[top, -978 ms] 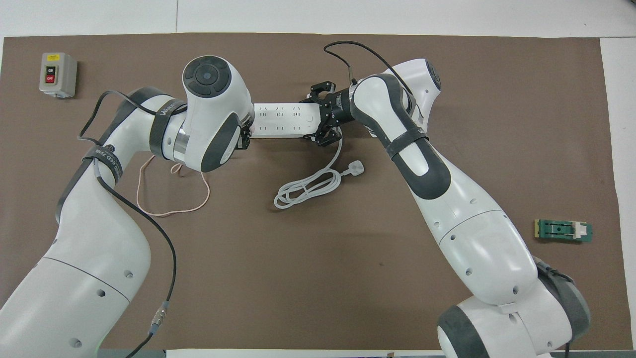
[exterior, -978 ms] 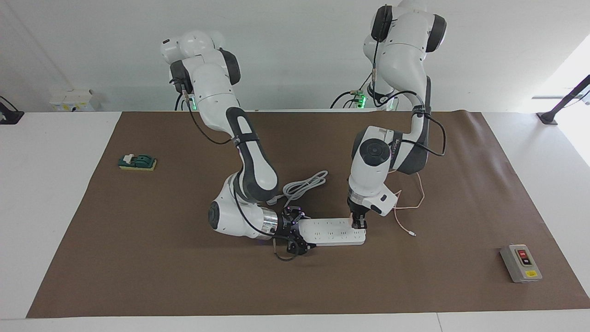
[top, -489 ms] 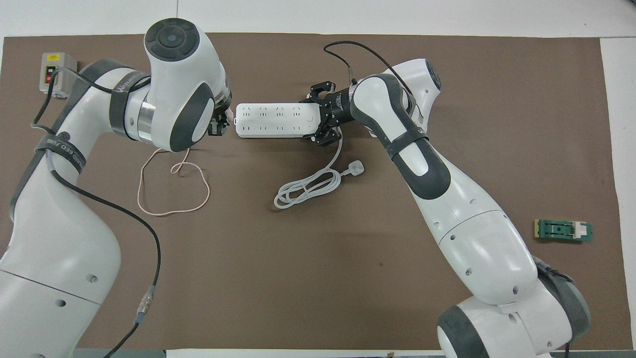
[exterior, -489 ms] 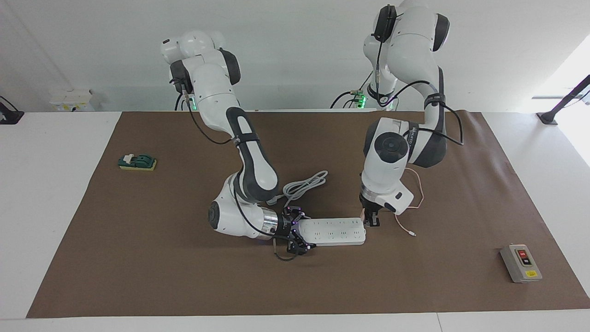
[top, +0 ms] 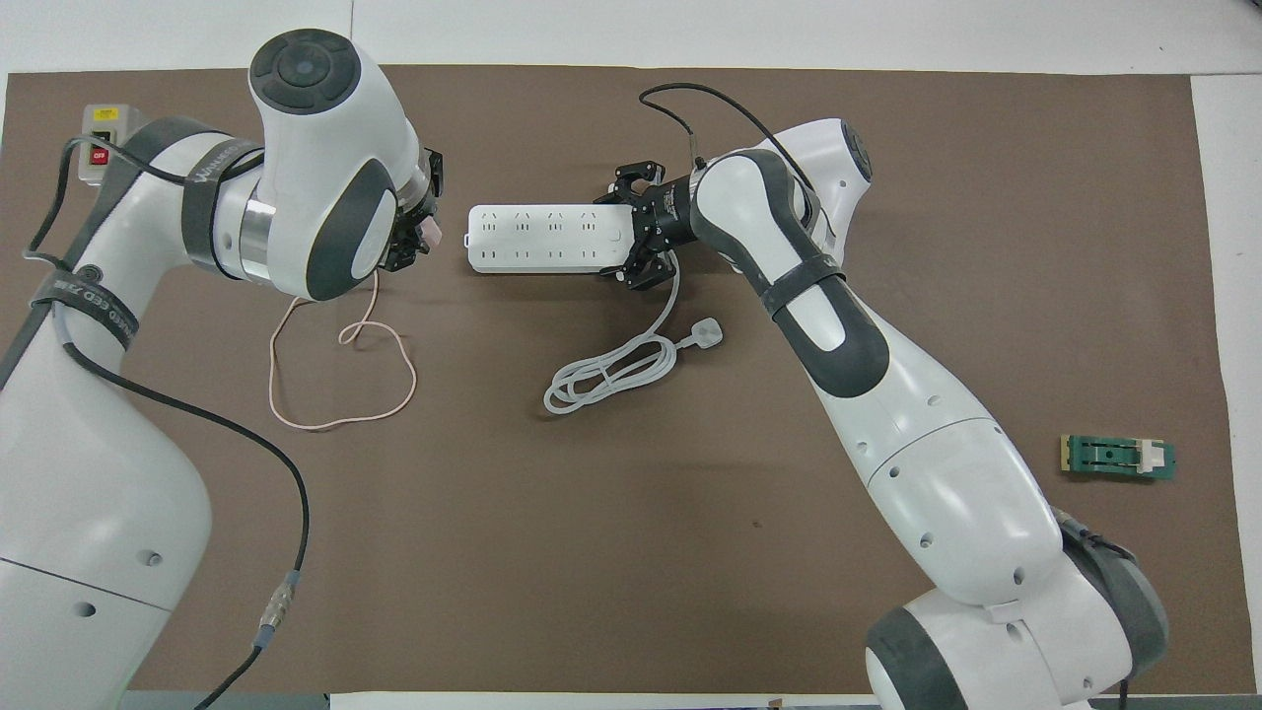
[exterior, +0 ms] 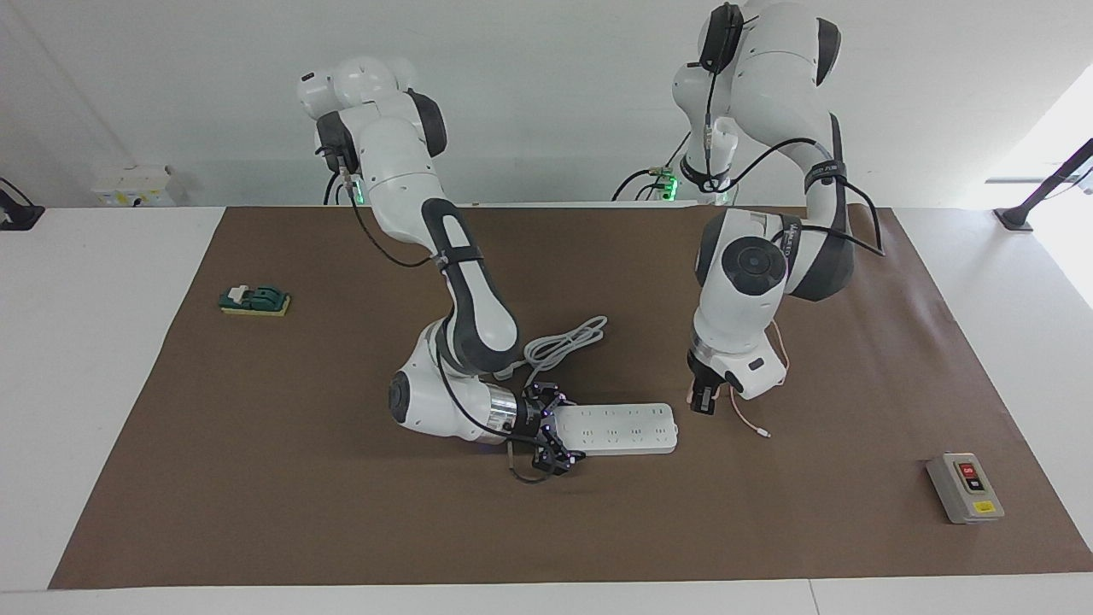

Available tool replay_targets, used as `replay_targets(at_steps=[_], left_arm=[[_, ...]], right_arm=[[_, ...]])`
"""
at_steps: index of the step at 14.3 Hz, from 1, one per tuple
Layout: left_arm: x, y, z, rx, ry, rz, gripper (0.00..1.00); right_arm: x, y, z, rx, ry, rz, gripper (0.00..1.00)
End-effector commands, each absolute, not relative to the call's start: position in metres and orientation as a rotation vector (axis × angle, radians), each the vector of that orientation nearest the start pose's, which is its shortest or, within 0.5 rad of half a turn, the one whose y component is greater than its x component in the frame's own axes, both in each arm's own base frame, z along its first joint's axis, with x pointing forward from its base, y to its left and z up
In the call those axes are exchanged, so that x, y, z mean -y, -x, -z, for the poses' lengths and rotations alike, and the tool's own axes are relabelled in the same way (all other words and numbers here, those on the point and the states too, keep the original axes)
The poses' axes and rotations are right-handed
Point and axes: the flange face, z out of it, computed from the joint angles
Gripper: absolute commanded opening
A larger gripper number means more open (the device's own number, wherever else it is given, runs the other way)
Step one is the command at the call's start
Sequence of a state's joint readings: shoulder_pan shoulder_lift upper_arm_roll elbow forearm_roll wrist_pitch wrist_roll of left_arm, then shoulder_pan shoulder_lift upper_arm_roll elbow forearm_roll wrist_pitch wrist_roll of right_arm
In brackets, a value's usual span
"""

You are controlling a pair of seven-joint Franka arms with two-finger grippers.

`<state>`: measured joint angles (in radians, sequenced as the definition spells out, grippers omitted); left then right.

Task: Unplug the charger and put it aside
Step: 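Carry the pink charger away from the strip with the left gripper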

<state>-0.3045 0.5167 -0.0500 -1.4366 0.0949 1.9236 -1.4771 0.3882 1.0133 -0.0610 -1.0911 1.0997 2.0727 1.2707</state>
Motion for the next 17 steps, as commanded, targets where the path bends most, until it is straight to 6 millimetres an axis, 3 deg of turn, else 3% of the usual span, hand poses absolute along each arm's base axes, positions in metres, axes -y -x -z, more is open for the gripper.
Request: replay_targets(at_steps=[1,4,7,10,13,14,15,17], left_arm=[[0.183,-0.621,-0.395,1.328,2.736,-0.029,0.00],[0.133,-0.583,-0.387,1.005,2.852,-0.087,0.00],[0.079,-0.556,-0.377,0.843,2.908,-0.113,0.00],[0.036,-0.548,-0.370,0.715,2.943,-0.164,0.00],[0.014,-0.547,-0.359,0.670,2.953,-0.200,0.00],[0.004,-0.546,-0.360,0.691,2.950,-0.202,0.56],[0.001,-0.546,-0.363,0.703,2.948,-0.195,1.00],[-0.003,-0.546,-0.365,0.712,2.948,-0.197,1.00]], right_arm=[[-0.305,-0.735,-0.215,-1.677,1.709,-0.717,1.00],[-0.304,-0.737,-0.230,-1.675,1.703,-0.705,1.00],[-0.301,-0.738,-0.238,-1.705,1.701,-0.700,1.00],[-0.298,-0.736,-0.248,-1.713,1.697,-0.694,1.00],[-0.291,-0.733,-0.253,-1.715,1.758,-0.630,1.00],[-0.290,-0.729,-0.254,-1.702,1.771,-0.598,1.00],[-0.290,-0.725,-0.249,-1.695,1.787,-0.586,1.00],[-0.287,-0.720,-0.246,-1.703,1.791,-0.588,1.00]])
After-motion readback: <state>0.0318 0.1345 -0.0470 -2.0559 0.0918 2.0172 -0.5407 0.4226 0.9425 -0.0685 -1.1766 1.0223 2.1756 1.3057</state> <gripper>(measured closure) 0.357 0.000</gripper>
